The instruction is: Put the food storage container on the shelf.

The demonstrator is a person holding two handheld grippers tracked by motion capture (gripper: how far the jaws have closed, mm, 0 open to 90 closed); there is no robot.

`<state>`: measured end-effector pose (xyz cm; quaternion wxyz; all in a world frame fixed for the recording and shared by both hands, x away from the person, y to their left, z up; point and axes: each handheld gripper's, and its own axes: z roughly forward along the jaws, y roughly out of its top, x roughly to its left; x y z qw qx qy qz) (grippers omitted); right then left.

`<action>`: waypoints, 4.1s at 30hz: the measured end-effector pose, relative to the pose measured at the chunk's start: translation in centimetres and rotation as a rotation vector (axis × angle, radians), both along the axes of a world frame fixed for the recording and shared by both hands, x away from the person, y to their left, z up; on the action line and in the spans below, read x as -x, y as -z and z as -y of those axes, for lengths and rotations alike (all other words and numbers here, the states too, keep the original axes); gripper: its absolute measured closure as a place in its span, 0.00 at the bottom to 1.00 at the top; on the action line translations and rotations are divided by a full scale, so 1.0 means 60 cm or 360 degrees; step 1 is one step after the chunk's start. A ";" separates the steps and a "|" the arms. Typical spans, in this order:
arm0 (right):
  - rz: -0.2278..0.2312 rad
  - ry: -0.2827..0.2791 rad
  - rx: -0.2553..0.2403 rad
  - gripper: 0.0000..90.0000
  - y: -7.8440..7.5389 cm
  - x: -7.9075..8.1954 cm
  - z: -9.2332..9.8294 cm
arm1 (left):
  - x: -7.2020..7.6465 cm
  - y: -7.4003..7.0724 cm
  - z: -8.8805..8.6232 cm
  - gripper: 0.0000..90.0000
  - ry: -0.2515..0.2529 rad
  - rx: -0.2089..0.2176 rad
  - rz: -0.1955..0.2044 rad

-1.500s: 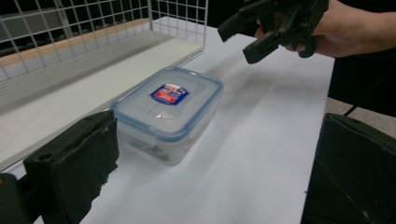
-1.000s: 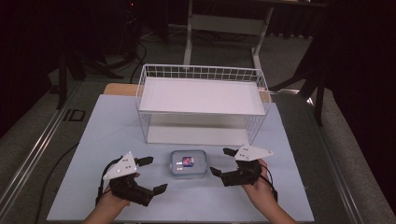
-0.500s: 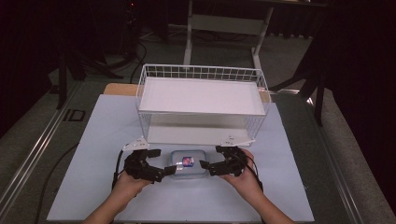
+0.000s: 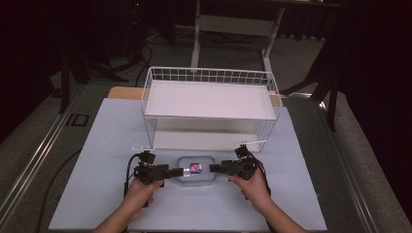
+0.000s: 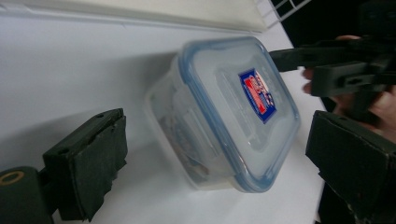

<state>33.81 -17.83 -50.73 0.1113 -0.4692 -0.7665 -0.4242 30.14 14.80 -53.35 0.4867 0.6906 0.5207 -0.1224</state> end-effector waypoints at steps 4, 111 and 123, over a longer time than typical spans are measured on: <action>-0.0070 -0.0001 -0.0024 0.27 0.010 -0.005 0.001 | -0.002 0.007 0.008 0.17 -0.0001 0.0015 -0.0055; 0.0089 0.0311 -0.0190 0.50 0.011 -0.117 0.030 | -0.144 0.002 0.070 0.50 -0.0168 0.0065 0.0331; 0.0208 0.0374 -0.0168 0.45 0.018 -0.126 0.023 | -0.156 -0.006 0.084 0.37 -0.0214 -0.0040 0.0252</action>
